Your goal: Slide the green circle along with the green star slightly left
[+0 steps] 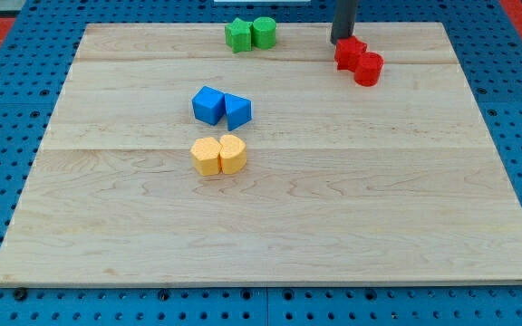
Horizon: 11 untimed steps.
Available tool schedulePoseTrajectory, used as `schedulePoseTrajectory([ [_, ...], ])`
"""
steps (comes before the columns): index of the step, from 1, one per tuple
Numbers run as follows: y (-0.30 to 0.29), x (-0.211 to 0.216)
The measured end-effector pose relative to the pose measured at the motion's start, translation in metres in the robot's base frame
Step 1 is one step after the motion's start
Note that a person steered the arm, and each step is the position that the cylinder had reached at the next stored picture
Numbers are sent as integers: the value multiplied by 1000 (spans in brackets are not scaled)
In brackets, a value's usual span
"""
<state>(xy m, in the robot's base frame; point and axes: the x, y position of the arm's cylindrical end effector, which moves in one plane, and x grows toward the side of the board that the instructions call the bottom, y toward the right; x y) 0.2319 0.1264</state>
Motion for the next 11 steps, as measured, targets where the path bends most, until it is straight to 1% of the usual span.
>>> schedulePoseTrajectory([
  [1,4,7],
  [3,7,9],
  [4,-5,-19],
  [5,-19,-31],
  [6,-19,-31],
  [8,-128,-34],
  [10,-187,-30],
  [11,-206,-30],
])
